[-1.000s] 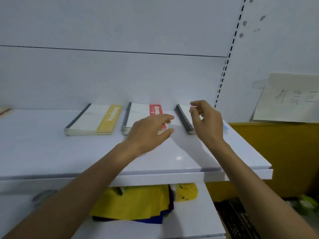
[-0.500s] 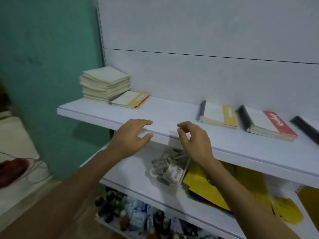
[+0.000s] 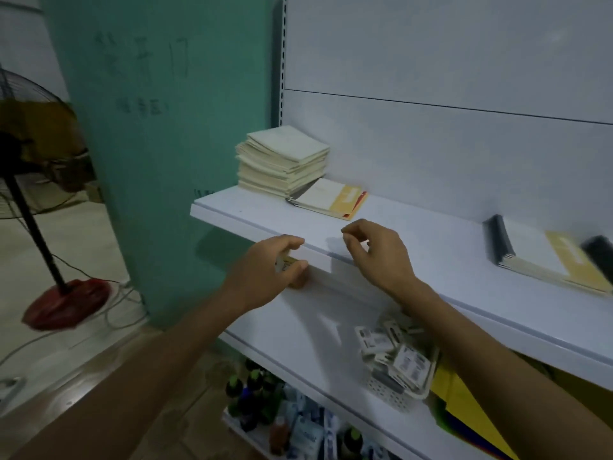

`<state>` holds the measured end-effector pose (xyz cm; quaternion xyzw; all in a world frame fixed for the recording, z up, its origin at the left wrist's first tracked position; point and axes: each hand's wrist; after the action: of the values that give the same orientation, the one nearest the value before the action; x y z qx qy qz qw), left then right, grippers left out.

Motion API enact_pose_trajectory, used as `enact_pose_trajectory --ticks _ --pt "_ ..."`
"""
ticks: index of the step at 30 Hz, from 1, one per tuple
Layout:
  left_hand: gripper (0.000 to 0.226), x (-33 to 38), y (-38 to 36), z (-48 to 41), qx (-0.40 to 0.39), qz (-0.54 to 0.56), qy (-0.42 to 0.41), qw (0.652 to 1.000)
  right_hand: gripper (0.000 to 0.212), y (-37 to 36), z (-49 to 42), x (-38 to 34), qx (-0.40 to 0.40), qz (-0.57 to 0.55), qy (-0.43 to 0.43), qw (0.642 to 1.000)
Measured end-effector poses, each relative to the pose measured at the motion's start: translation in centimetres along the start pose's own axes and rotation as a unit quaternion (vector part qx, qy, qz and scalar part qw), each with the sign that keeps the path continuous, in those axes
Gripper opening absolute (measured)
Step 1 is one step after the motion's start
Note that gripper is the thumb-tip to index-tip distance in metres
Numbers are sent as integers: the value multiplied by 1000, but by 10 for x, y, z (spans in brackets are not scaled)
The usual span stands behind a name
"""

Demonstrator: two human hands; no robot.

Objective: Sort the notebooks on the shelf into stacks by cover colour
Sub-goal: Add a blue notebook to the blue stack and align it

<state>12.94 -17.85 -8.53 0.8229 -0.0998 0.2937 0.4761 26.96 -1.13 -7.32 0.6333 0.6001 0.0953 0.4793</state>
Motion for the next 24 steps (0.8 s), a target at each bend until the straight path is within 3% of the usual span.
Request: enact_pose_trajectory --ticks 9,12,15,17,21,24 --pt "35 -47 35 -54 -37 45 19 998 53 -59 -145 25 -88 100 -16 991" --pt "31 -61 33 -66 -46 81 25 995 76 -83 -160 40 -205 198 -62 956" --pt "28 -70 26 -85 -59 73 14 995 69 -88 -161 47 -272 243 -62 929" --pt "26 -74 21 -103 -63 86 12 994 58 -79 -159 43 -271 224 -56 934" --pt "29 -84 6 -133 -49 149 14 987 47 -66 -131 26 -180 201 -53 961" --pt "28 -80 3 -155 -56 230 13 972 45 -60 -112 22 -124 153 -102 975"
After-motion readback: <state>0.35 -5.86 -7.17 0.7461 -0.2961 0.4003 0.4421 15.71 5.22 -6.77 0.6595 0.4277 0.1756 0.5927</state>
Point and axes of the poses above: each hand's wrist, its own z-axis away from the middle knuckle, its own y-axis out of the back of the hand, x = y × z, and after that the axes turned 5 degrees about -x, right-handed
